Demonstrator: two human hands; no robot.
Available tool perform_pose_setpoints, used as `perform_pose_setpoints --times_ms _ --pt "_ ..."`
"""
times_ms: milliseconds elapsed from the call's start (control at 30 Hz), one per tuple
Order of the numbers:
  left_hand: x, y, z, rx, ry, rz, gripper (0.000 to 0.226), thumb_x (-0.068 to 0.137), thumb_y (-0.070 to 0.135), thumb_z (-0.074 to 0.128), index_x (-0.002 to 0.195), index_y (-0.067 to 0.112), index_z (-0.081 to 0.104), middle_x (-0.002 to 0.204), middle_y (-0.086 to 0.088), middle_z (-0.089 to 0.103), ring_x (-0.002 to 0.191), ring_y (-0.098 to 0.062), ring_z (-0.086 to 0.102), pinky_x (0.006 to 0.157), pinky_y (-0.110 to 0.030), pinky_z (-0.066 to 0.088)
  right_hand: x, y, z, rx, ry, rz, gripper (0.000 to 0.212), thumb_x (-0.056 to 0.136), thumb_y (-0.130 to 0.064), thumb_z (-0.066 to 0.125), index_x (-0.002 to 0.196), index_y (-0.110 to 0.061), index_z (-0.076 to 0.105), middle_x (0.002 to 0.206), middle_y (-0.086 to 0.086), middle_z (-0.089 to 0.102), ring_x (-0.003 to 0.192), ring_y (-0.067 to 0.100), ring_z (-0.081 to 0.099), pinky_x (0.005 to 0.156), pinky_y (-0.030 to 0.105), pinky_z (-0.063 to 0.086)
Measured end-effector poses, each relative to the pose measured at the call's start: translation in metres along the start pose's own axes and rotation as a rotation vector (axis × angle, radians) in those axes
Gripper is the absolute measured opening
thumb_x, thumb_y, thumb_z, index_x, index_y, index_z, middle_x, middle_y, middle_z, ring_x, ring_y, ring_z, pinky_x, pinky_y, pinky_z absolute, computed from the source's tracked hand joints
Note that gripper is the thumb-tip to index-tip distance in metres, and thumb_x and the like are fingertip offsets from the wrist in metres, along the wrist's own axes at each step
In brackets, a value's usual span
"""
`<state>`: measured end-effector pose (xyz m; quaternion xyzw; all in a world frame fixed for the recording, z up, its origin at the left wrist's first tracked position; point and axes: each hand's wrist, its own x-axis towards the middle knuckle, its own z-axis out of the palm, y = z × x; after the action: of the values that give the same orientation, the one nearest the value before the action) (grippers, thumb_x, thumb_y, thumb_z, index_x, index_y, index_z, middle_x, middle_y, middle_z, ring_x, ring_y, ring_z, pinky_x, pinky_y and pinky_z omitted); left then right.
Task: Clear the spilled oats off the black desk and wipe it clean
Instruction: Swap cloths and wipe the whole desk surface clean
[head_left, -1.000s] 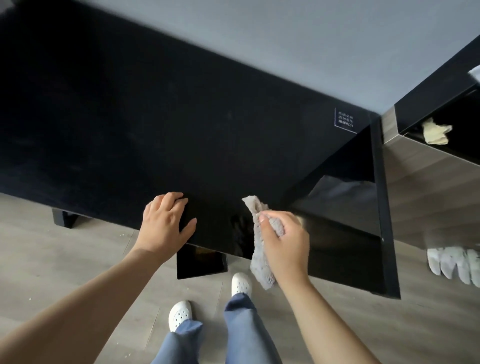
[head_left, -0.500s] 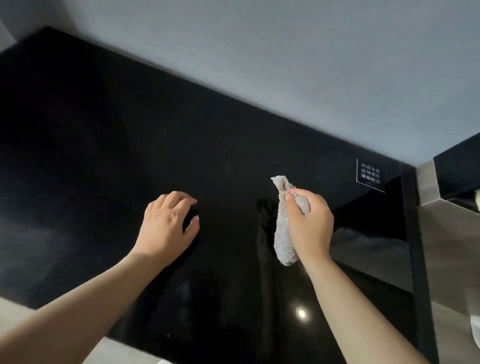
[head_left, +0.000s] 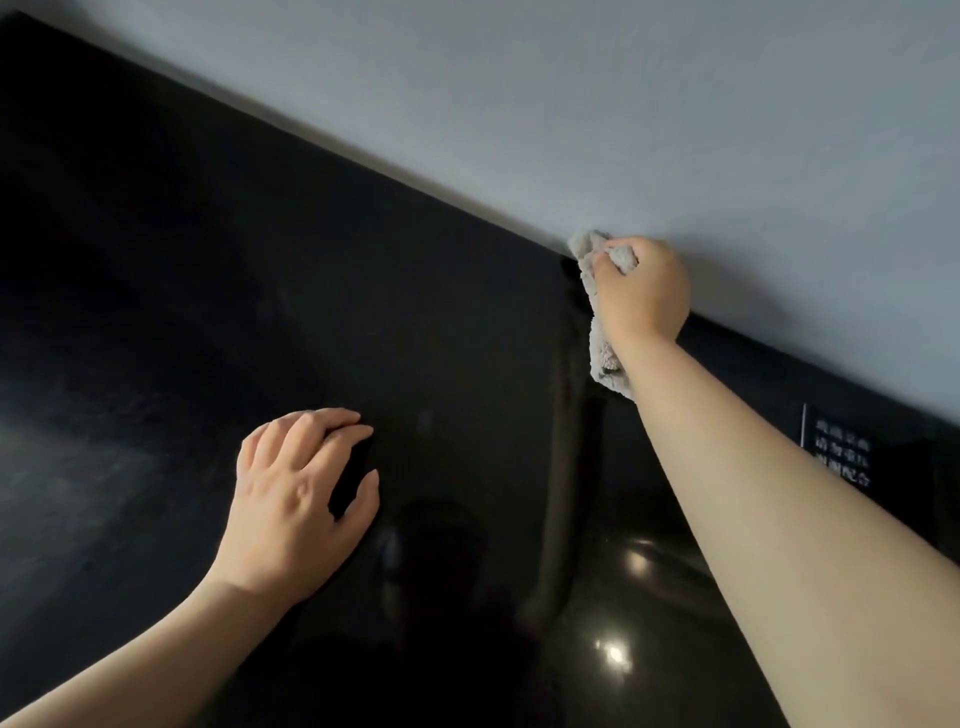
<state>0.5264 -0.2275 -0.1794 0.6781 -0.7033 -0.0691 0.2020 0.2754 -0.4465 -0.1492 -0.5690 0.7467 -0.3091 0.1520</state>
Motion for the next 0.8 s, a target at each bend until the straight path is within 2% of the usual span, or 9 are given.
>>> perform_pose_setpoints --times_ms 133,233,367,433,500,567,633,667,800 --pt "0.002 -0.001 0.002 0.005 -0.001 -0.001 0.038 0.082 0.035 0.052 0.106 0.011 0.068 0.116 0.0 0.06 0.107 -0.024 0.053 0.1 -0.039 0.033 0.008 -0.004 0.038 -0.091 -0.014 -0.064 0.014 0.082 -0.022 0.054 0.075 -0.016 0.064 0.078 -0.005 0.063 0.073 0.02 0.056 0.056 0.027 0.04" --pt "0.002 -0.001 0.003 0.003 -0.013 0.002 0.038 0.083 0.035 0.052 0.107 0.011 0.068 0.115 -0.001 0.06 0.109 -0.024 0.052 0.101 -0.038 0.031 -0.018 -0.015 0.049 -0.16 -0.052 -0.227 0.013 0.086 -0.025 0.057 0.085 -0.025 0.07 0.091 -0.008 0.065 0.085 0.015 0.058 0.064 0.03 0.046" --pt "0.002 -0.002 0.0 -0.006 -0.039 -0.004 0.039 0.084 0.037 0.051 0.107 0.011 0.067 0.116 -0.001 0.058 0.109 -0.024 0.051 0.101 -0.039 0.032 -0.081 -0.021 0.031 0.0 -0.285 -0.431 0.01 0.084 -0.029 0.067 0.091 -0.028 0.075 0.097 -0.014 0.069 0.095 0.001 0.06 0.082 0.018 0.046" --pt "0.002 -0.003 -0.001 -0.009 -0.053 -0.003 0.039 0.084 0.037 0.05 0.108 0.011 0.066 0.117 -0.001 0.058 0.109 -0.024 0.051 0.101 -0.04 0.032 -0.106 -0.023 0.013 0.066 -0.454 -0.39 0.008 0.083 -0.028 0.069 0.088 -0.031 0.075 0.097 -0.018 0.069 0.098 -0.003 0.06 0.085 0.015 0.045" --pt "0.002 -0.003 -0.001 -0.01 -0.061 -0.002 0.039 0.084 0.037 0.05 0.109 0.011 0.066 0.117 -0.001 0.058 0.109 -0.024 0.051 0.101 -0.04 0.032 -0.112 -0.03 -0.002 0.171 -0.587 -0.264 0.008 0.083 -0.025 0.071 0.085 -0.031 0.075 0.093 -0.019 0.07 0.096 -0.005 0.061 0.085 0.014 0.046" --pt "0.003 -0.002 -0.001 -0.009 -0.058 -0.001 0.039 0.085 0.037 0.05 0.109 0.011 0.066 0.117 -0.001 0.058 0.109 -0.024 0.051 0.101 -0.04 0.032 -0.091 -0.037 -0.006 0.269 -0.439 -0.162 0.009 0.083 -0.022 0.07 0.083 -0.029 0.075 0.088 -0.019 0.071 0.091 -0.005 0.063 0.082 0.014 0.048" --pt "0.002 -0.002 0.001 -0.007 -0.058 0.003 0.039 0.085 0.037 0.05 0.109 0.011 0.066 0.117 -0.001 0.058 0.109 -0.023 0.05 0.101 -0.04 0.032 -0.055 -0.042 0.0 0.244 -0.167 -0.119 0.008 0.084 -0.024 0.066 0.083 -0.03 0.072 0.091 -0.017 0.071 0.091 -0.001 0.063 0.082 0.02 0.049" --pt "0.002 -0.002 0.001 -0.007 -0.056 0.002 0.039 0.084 0.037 0.05 0.109 0.012 0.066 0.117 -0.001 0.058 0.11 -0.023 0.05 0.101 -0.04 0.032 -0.038 -0.045 0.007 0.199 -0.099 -0.112 0.009 0.086 -0.025 0.064 0.088 -0.03 0.071 0.096 -0.015 0.07 0.093 0.003 0.062 0.081 0.024 0.048" --pt "0.002 -0.002 0.002 0.0 -0.054 -0.002 0.038 0.085 0.037 0.05 0.109 0.012 0.066 0.117 -0.001 0.058 0.11 -0.023 0.05 0.101 -0.039 0.032 -0.014 -0.039 0.053 -0.109 -0.104 -0.088 0.016 0.088 -0.031 0.061 0.101 -0.028 0.07 0.105 -0.01 0.065 0.098 0.017 0.059 0.074 0.028 0.041"
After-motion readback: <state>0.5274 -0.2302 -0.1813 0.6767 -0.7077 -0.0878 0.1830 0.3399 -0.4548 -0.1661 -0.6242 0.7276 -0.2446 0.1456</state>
